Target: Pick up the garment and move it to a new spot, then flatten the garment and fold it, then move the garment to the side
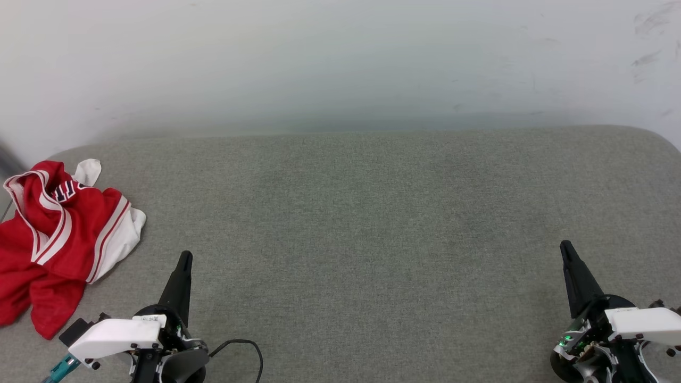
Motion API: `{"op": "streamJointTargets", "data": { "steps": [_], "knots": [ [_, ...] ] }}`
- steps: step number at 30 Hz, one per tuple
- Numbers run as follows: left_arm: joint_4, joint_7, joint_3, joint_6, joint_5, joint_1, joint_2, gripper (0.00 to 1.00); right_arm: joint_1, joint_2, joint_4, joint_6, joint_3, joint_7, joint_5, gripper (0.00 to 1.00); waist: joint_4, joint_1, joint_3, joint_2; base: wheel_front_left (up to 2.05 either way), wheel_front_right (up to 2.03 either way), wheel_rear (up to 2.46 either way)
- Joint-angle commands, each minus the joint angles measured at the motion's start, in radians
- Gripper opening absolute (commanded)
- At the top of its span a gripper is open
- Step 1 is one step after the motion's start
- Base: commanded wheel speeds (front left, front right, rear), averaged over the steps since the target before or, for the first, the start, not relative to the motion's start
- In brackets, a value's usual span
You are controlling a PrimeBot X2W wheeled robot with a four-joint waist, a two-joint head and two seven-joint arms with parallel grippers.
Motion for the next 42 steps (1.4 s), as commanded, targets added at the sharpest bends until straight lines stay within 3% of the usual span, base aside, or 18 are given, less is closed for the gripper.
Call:
{"op": "streamJointTargets", "data": {
  "steps": [1, 33, 34, 42],
  "knots": [
    [0.001, 0.002, 0.003, -0.003, 0.002, -0.008, -0.001, 0.0, -0.011, 0.004, 0.001, 0.0, 0.0, 0.0, 0.004, 0.0, 0.0, 0.0, 0.0, 0.0, 0.0, 0.0, 0.0],
    [0.001, 0.001, 0.002, -0.003, 0.002, -0.008, -0.001, 0.0, -0.011, 0.004, 0.001, 0.0, 0.0, 0.0, 0.004, 0.0, 0.0, 0.0, 0.0, 0.0, 0.0, 0.0, 0.0],
    [0.0, 0.0, 0.0, 0.0, 0.0, 0.0, 0.0, 1.0, 0.0, 0.0, 0.0, 0.0, 0.0, 0.0, 0.0, 1.0, 0.0, 0.0, 0.0, 0.0, 0.0, 0.0, 0.0],
    [0.019, -0.022, -0.012, 0.001, 0.014, 0.035, -0.003, 1.0, 0.037, 0.0, 0.019, 0.0, 0.016, -0.021, -0.018, 1.0, -0.001, 0.0, 0.001, 0.0, 0.0, 0.0, 0.0]
  ]
}}
